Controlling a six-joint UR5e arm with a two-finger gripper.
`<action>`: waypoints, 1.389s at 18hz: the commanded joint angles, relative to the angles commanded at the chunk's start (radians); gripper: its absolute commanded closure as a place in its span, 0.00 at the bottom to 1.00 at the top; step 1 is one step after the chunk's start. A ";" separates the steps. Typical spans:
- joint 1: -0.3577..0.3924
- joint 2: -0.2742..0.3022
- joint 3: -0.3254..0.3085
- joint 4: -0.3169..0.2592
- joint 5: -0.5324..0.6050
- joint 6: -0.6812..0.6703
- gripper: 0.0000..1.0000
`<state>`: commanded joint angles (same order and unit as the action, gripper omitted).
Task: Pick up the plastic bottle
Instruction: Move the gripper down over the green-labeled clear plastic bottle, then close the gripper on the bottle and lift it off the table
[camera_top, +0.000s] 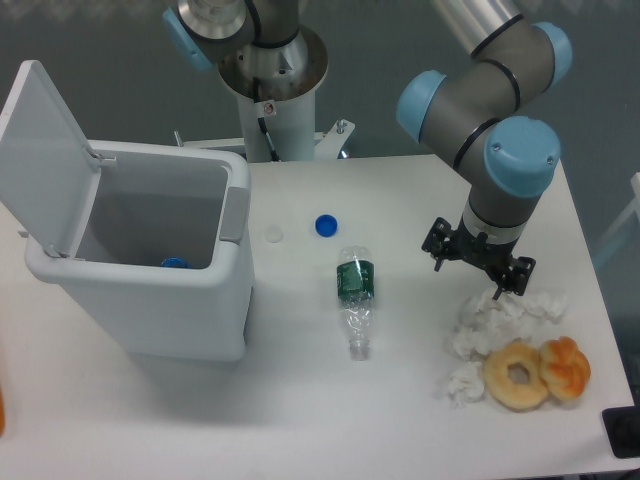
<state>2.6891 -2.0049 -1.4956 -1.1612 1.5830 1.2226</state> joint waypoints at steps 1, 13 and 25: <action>-0.002 -0.002 0.000 -0.003 0.012 -0.003 0.00; -0.084 0.003 -0.091 0.032 -0.001 -0.205 0.00; -0.196 -0.130 -0.012 0.095 -0.028 -0.629 0.00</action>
<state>2.4927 -2.1353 -1.5079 -1.0661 1.5554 0.5937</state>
